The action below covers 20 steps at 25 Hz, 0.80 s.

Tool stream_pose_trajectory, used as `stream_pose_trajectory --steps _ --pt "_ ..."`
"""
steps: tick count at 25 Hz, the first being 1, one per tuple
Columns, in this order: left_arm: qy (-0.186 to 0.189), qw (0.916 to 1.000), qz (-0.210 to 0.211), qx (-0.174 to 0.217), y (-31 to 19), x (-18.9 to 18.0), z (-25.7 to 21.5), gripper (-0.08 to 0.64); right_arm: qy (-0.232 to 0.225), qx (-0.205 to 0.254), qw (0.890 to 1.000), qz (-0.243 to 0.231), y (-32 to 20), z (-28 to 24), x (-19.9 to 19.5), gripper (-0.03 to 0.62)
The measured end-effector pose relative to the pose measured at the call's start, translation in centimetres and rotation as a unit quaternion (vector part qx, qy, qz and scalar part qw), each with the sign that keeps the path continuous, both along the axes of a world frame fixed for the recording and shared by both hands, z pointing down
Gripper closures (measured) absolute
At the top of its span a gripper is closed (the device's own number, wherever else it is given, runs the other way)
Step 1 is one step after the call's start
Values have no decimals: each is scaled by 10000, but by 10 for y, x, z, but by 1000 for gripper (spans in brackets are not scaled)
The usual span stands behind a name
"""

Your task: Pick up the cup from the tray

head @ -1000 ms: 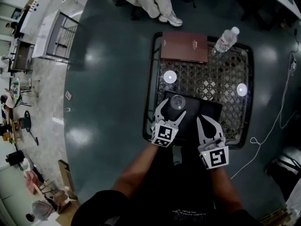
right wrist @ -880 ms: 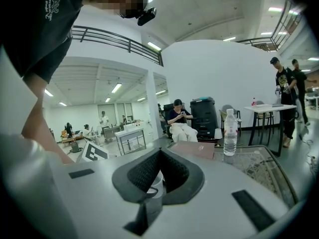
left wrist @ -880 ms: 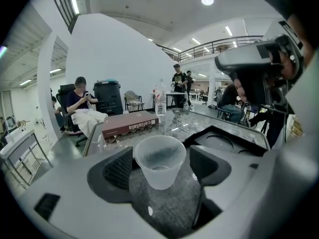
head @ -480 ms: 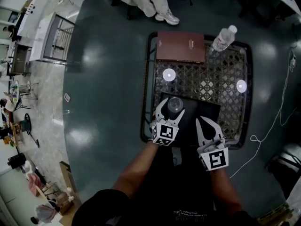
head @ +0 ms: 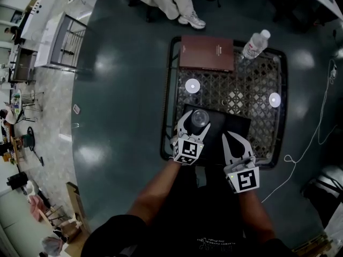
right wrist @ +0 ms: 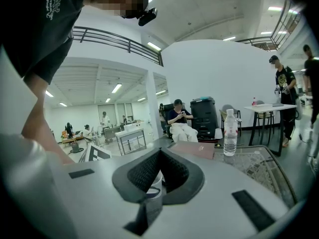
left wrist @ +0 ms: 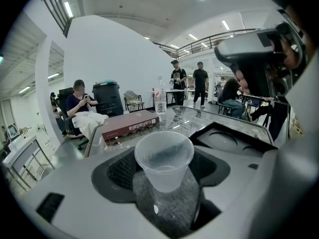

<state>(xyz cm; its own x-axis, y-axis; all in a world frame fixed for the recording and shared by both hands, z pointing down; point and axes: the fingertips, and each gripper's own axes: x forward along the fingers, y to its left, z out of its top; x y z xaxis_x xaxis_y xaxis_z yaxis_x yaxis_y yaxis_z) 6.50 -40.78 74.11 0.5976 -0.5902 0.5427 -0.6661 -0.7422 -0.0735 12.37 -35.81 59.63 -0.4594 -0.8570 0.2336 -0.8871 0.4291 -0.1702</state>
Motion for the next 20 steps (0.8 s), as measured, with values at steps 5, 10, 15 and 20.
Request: stream_pose_trajectory --steps 5,10,15,20 --pt "95 9999 4 79 4 1 -16 230 116 -61 9999 -68 4 -2 -1 584" --pt "117 9998 95 119 13 0 -35 232 261 35 9996 -31 7 -12 1 584" --pt "166 9995 123 258 18 -2 -61 230 355 88 9993 90 12 -19 7 584" --pt "308 9987 130 394 24 -6 -93 232 374 179 9991 122 19 -27 8 584"
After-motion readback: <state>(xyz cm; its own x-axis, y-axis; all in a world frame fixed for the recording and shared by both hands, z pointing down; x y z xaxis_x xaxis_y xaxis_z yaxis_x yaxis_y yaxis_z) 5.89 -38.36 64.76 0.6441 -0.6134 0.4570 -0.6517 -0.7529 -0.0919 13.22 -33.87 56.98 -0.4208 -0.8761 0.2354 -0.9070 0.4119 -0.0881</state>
